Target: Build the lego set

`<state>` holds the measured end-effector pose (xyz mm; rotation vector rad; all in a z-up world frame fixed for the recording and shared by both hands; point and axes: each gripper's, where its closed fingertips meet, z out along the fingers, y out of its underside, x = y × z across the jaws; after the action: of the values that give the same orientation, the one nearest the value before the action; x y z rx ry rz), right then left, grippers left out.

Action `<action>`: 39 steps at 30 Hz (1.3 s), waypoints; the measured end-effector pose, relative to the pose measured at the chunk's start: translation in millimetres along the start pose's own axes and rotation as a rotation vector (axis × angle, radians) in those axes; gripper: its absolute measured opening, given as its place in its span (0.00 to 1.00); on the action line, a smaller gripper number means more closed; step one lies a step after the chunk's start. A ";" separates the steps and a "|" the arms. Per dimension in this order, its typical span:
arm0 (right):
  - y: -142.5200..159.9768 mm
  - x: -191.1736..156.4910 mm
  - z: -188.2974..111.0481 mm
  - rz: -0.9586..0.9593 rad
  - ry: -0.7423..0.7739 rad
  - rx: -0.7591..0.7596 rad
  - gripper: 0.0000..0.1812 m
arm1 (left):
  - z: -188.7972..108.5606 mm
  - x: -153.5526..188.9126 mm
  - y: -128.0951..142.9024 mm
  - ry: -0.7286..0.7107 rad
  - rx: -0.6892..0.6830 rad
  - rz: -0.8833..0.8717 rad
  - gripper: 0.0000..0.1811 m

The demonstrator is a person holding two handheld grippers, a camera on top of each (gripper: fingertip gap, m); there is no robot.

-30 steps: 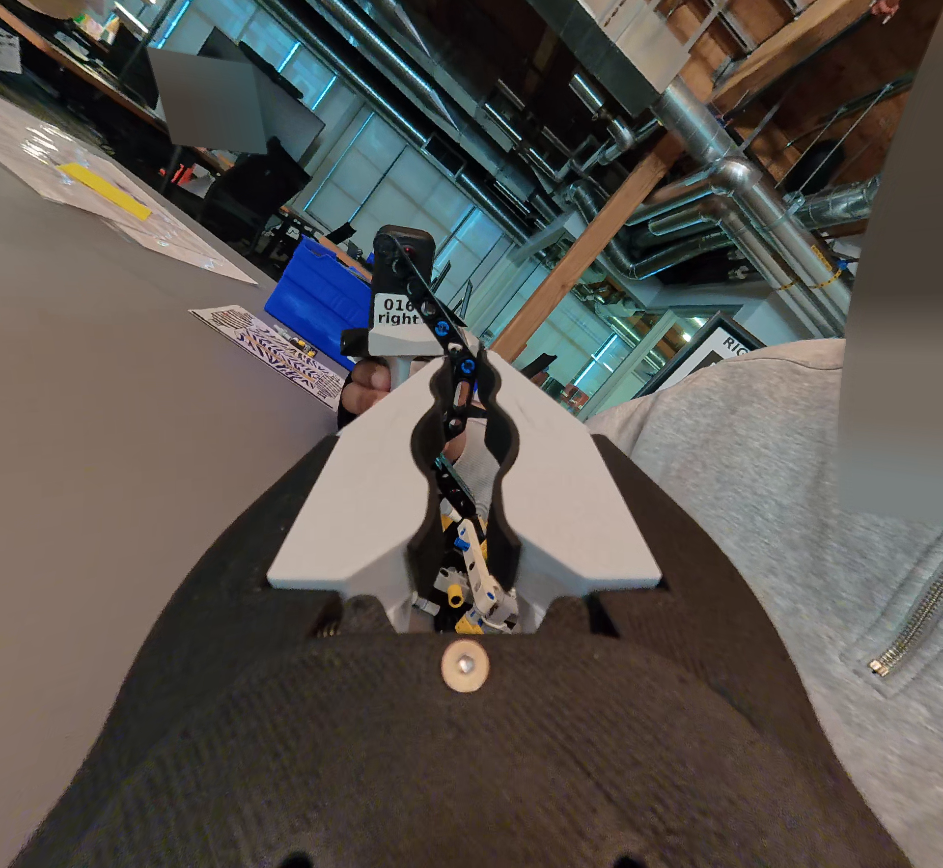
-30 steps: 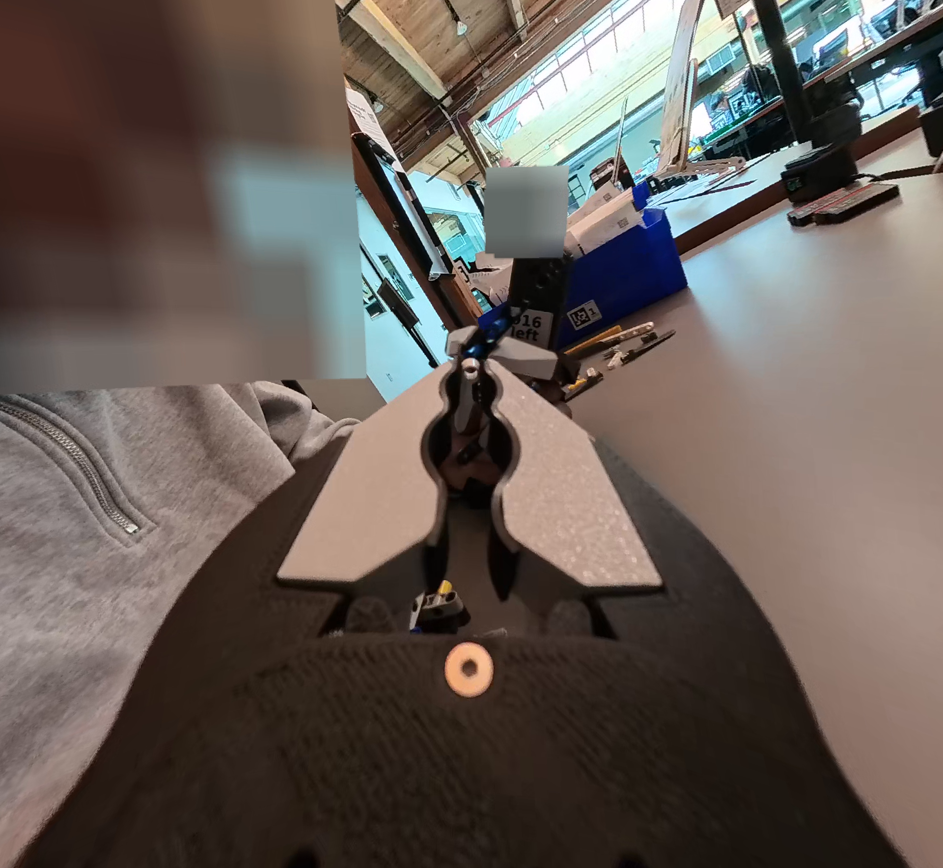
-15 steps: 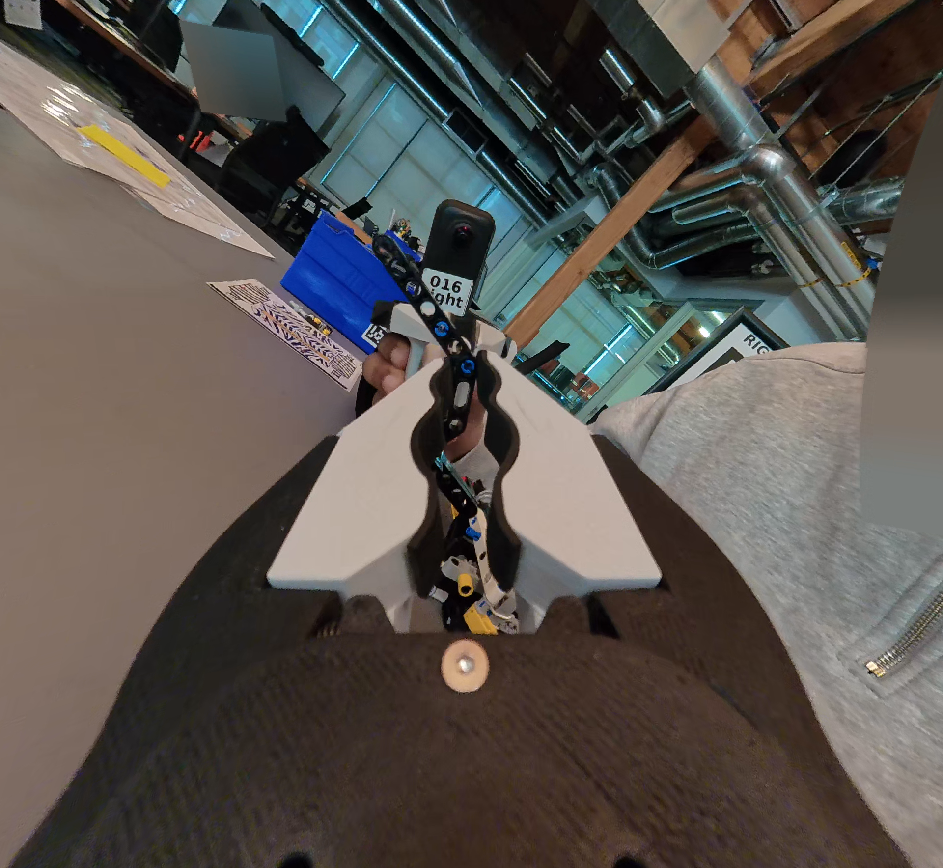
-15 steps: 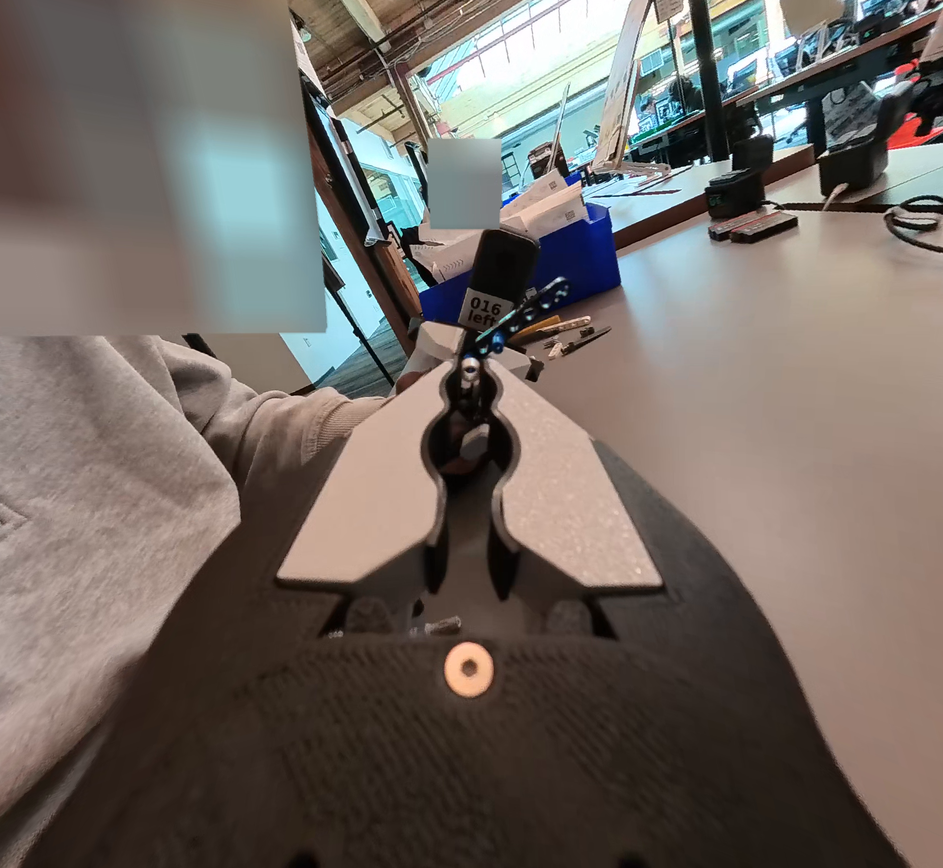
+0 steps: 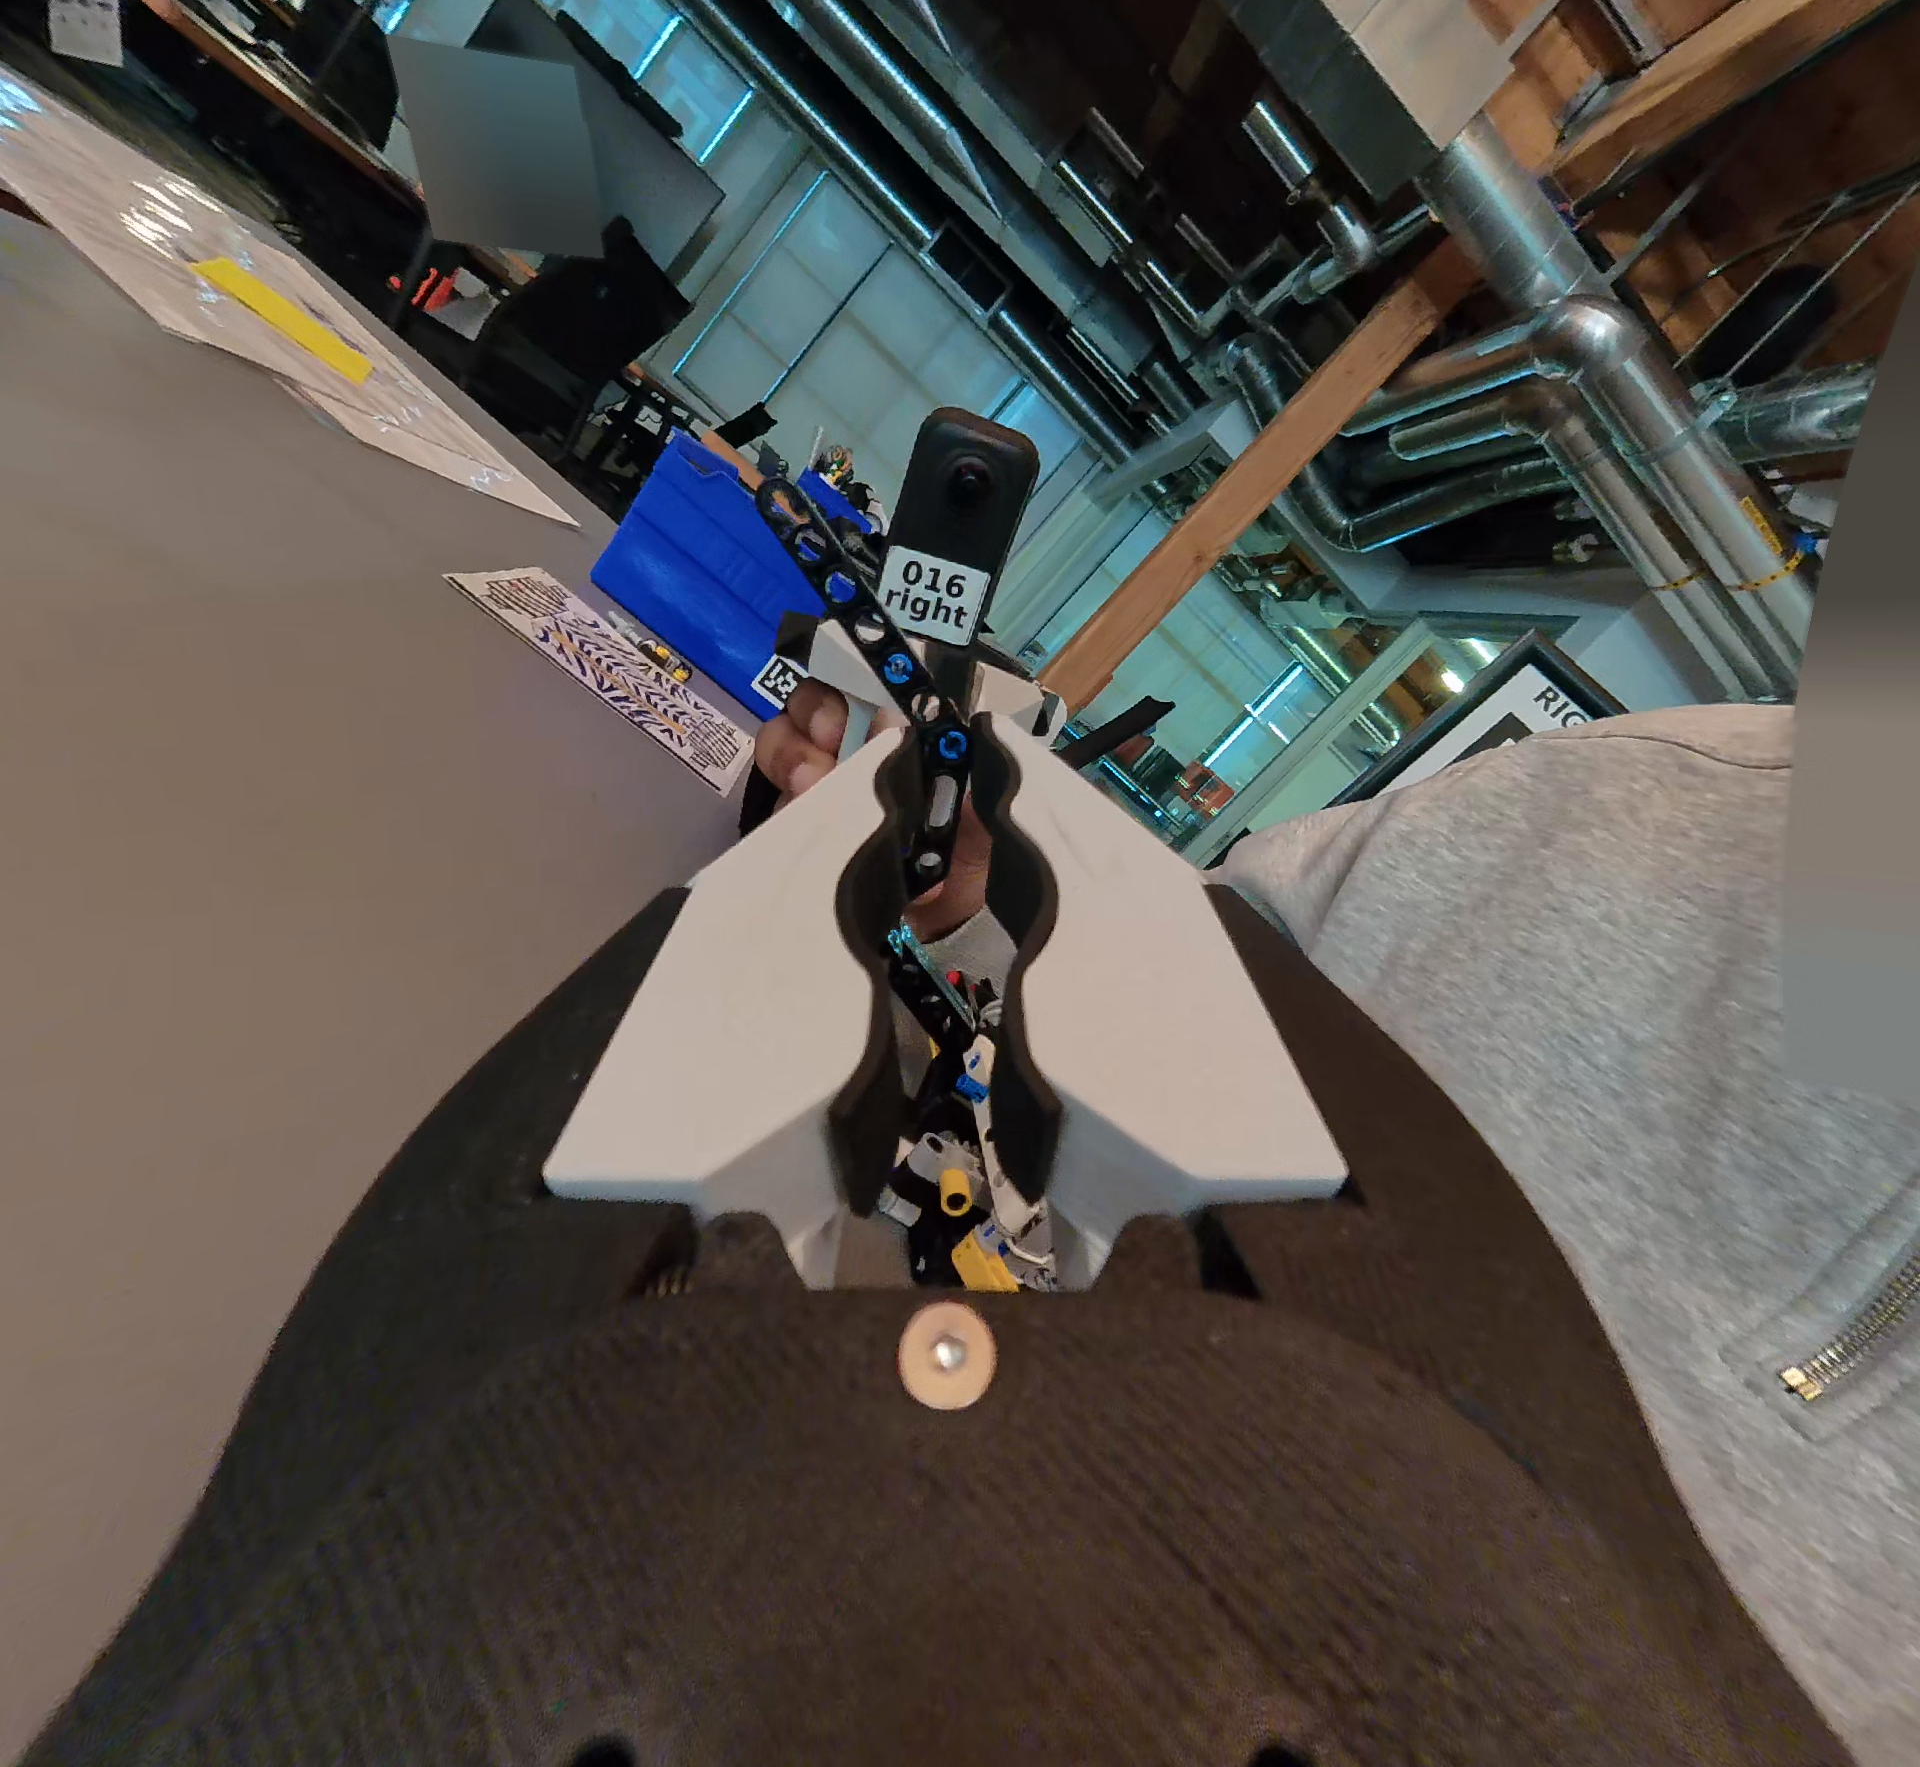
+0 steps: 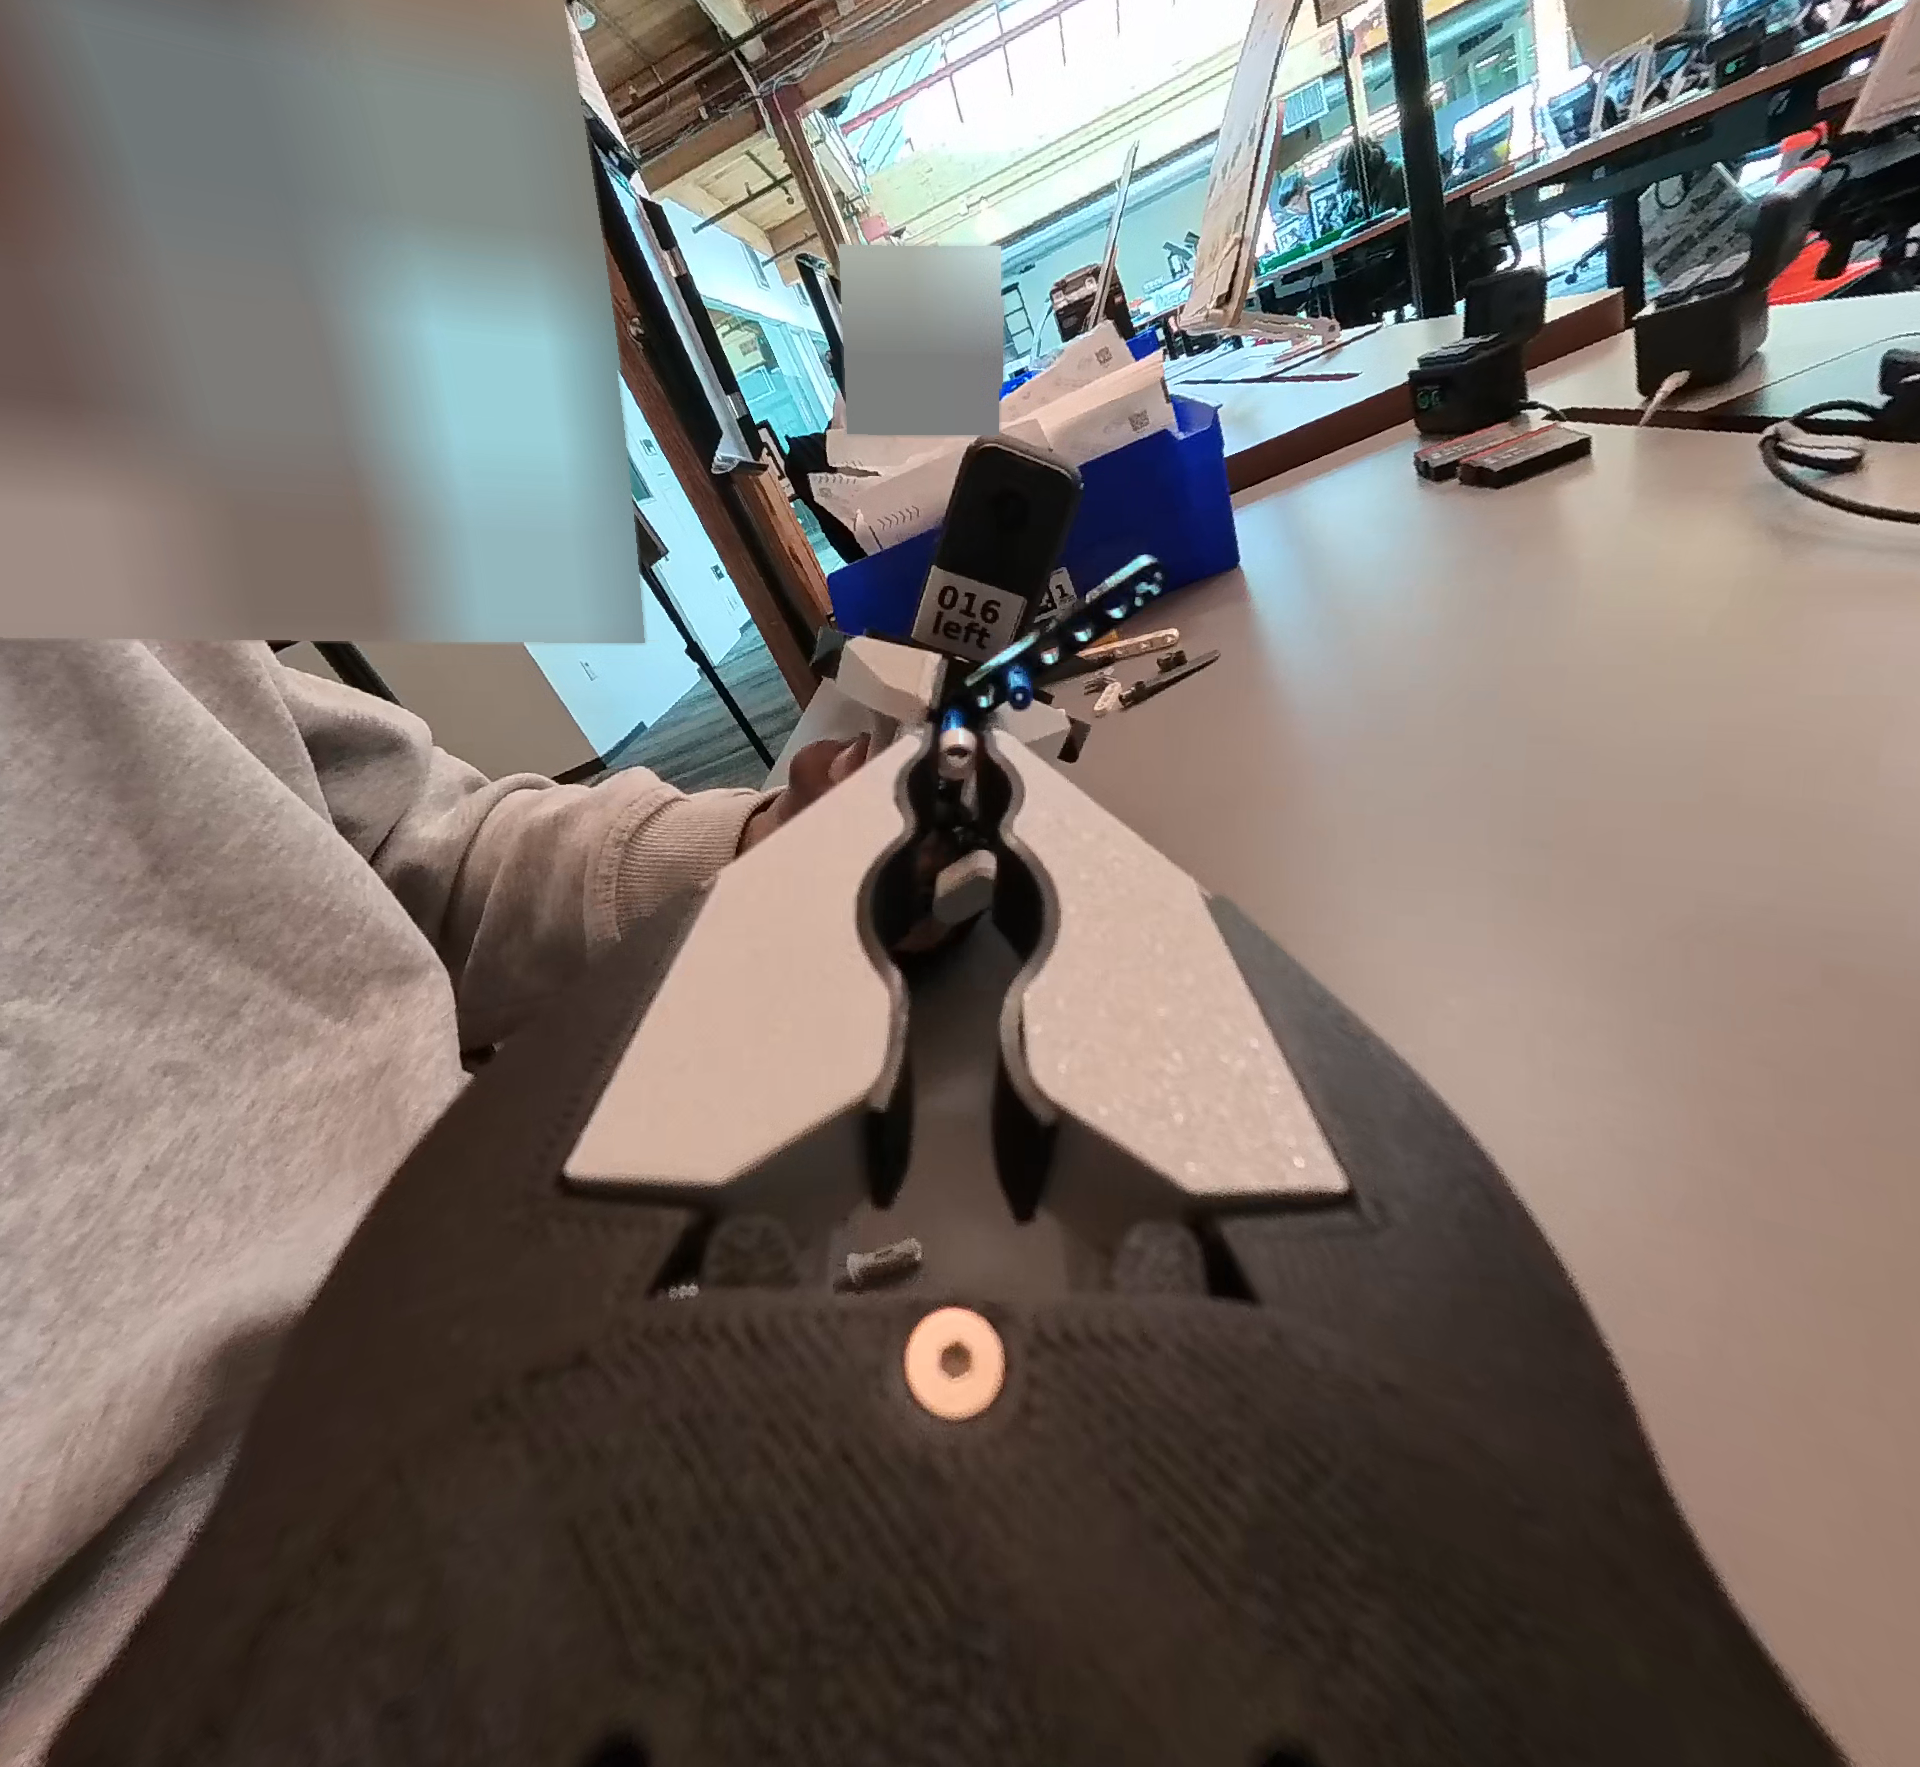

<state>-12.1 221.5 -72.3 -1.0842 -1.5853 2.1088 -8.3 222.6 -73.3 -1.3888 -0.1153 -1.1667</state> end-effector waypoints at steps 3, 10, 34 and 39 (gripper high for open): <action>0.2 -0.4 0.1 0.000 -0.003 -0.001 0.02 | 0.4 -0.8 0.6 -0.004 -0.005 -0.002 0.04; 0.7 0.1 0.7 -0.014 0.011 -0.006 0.02 | -0.3 -1.4 -0.1 -0.005 0.000 -0.007 0.04; 0.4 7.2 0.2 0.221 -0.041 0.041 0.03 | -0.3 -7.8 -1.2 -0.065 0.006 0.016 0.04; 4.8 11.9 -0.9 0.131 0.030 -0.022 0.03 | -0.6 -13.6 0.7 -0.089 -0.008 -0.027 0.04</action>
<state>-18.5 227.8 -81.5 -1.2532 -1.5669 2.1509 -14.7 229.6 -83.1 -1.4505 -0.1931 -1.1283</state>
